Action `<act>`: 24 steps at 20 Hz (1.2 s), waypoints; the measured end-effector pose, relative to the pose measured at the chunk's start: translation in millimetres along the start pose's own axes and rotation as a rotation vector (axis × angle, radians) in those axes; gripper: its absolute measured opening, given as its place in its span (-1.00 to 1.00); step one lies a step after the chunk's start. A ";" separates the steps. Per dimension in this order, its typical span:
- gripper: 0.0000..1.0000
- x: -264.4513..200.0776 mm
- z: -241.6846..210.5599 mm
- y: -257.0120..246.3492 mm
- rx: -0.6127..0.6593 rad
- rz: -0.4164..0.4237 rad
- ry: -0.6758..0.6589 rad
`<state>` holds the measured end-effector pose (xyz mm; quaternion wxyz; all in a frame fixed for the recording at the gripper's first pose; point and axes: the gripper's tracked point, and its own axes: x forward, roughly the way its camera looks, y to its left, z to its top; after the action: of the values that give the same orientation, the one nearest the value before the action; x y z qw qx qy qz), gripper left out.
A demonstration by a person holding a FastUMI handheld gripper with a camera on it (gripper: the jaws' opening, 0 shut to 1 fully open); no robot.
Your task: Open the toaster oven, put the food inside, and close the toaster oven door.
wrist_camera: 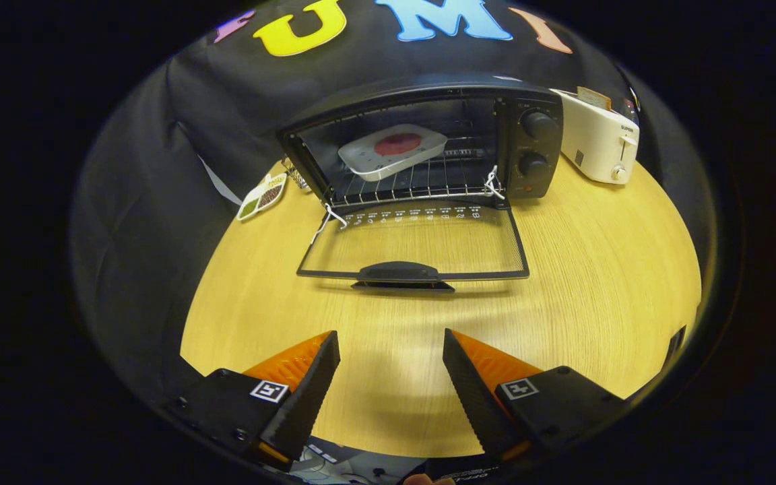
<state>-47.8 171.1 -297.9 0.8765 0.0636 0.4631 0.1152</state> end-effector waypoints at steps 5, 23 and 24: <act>0.96 25.7 -2.0 -16.6 -0.036 -0.089 0.047; 0.97 83.3 23.9 -34.8 -0.067 -0.225 0.069; 0.97 83.7 22.3 -35.2 -0.071 -0.223 0.072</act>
<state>21.3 158.9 -359.8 0.8684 -0.0235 0.4941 0.0354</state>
